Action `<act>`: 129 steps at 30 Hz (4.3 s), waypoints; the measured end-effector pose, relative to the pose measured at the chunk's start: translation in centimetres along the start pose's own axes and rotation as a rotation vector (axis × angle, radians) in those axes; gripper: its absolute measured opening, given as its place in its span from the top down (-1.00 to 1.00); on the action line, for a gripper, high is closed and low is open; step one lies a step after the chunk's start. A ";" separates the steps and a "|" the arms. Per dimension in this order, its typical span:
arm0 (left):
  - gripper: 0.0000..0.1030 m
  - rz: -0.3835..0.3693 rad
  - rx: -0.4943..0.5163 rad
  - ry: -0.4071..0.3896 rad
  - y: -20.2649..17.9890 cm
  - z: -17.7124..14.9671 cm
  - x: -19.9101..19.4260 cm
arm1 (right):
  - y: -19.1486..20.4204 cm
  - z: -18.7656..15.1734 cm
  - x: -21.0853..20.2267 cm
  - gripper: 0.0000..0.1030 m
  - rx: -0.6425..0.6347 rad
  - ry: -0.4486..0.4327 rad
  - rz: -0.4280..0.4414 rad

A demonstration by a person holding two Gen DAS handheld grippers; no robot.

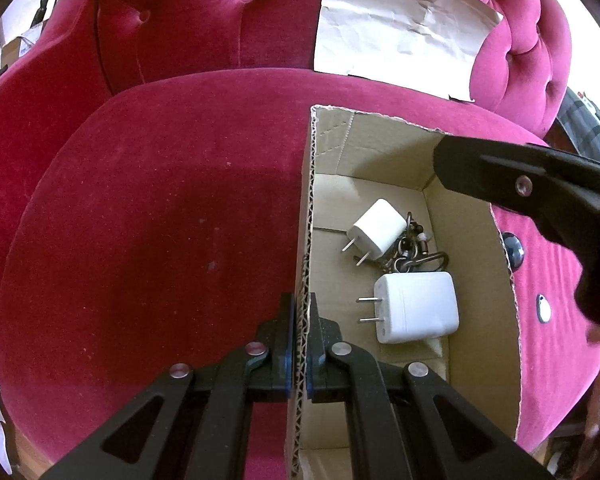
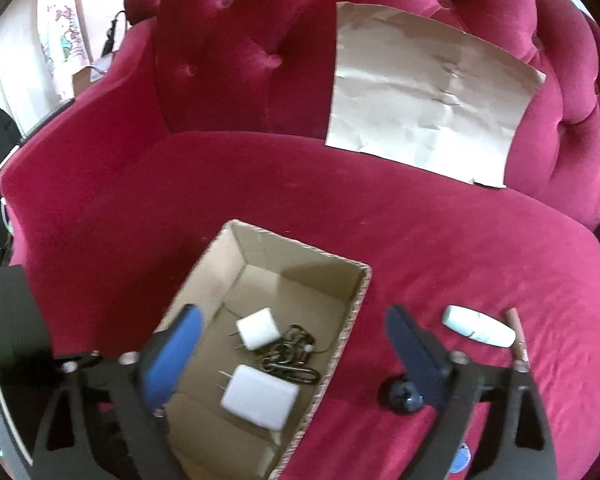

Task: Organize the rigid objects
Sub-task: 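Open the right tool to drop the key ring into the box, then move the right tool back to the blue key fob, then close the right tool on the blue key fob, then carry the blue key fob with the right tool over the box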

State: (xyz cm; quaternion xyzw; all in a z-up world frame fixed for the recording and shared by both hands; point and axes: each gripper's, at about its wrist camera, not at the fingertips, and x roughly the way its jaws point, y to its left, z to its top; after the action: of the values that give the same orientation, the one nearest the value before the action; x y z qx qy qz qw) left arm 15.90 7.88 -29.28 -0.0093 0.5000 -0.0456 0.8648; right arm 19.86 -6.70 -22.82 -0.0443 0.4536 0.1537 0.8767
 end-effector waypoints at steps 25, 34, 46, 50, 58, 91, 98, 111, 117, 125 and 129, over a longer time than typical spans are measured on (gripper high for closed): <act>0.94 0.016 0.008 -0.004 -0.3 0.0 -0.1 | -3.5 -1.4 -1.9 -1.00 0.036 -0.018 -0.072; 0.94 0.027 0.013 -0.007 -0.7 -0.2 -0.1 | -5.9 -2.5 -3.2 -0.99 0.043 -0.012 -0.102; 0.94 0.036 0.014 -0.010 -0.9 -0.3 0.0 | -8.2 -5.3 -3.7 -1.00 0.044 0.026 -0.118; 0.94 0.038 0.012 -0.011 -1.0 -0.3 0.0 | -8.6 -6.7 -3.6 -0.99 0.036 0.052 -0.120; 0.93 0.043 0.013 -0.012 -1.1 -0.4 0.0 | -10.0 -9.0 -2.9 -0.99 0.048 0.106 -0.130; 0.93 0.048 0.008 -0.012 -1.1 -0.4 0.0 | -14.4 -13.7 1.3 -0.34 0.118 0.249 -0.150; 0.93 0.048 0.008 -0.012 -1.1 -0.3 0.0 | -13.9 -13.6 1.4 0.46 0.129 0.249 -0.117; 0.93 0.041 -0.001 -0.011 -1.0 -0.3 0.0 | -12.7 -12.7 -0.2 0.46 0.126 0.228 -0.126; 0.93 0.042 0.003 -0.013 -1.0 -0.4 -0.1 | -12.0 -11.2 -1.5 0.46 0.123 0.191 -0.125; 0.93 0.041 0.000 -0.013 -1.1 -0.3 0.0 | -11.1 -9.4 -2.6 0.46 0.123 0.150 -0.123; 0.93 0.042 0.003 -0.013 -1.0 -0.3 0.0 | -10.4 -8.2 -3.3 0.46 0.121 0.122 -0.114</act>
State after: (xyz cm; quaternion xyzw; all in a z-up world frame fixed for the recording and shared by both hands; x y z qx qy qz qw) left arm 15.52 6.85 -29.34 0.0023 0.4943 -0.0280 0.8688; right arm 14.88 -19.11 -25.56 -0.0264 0.5114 0.0730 0.8559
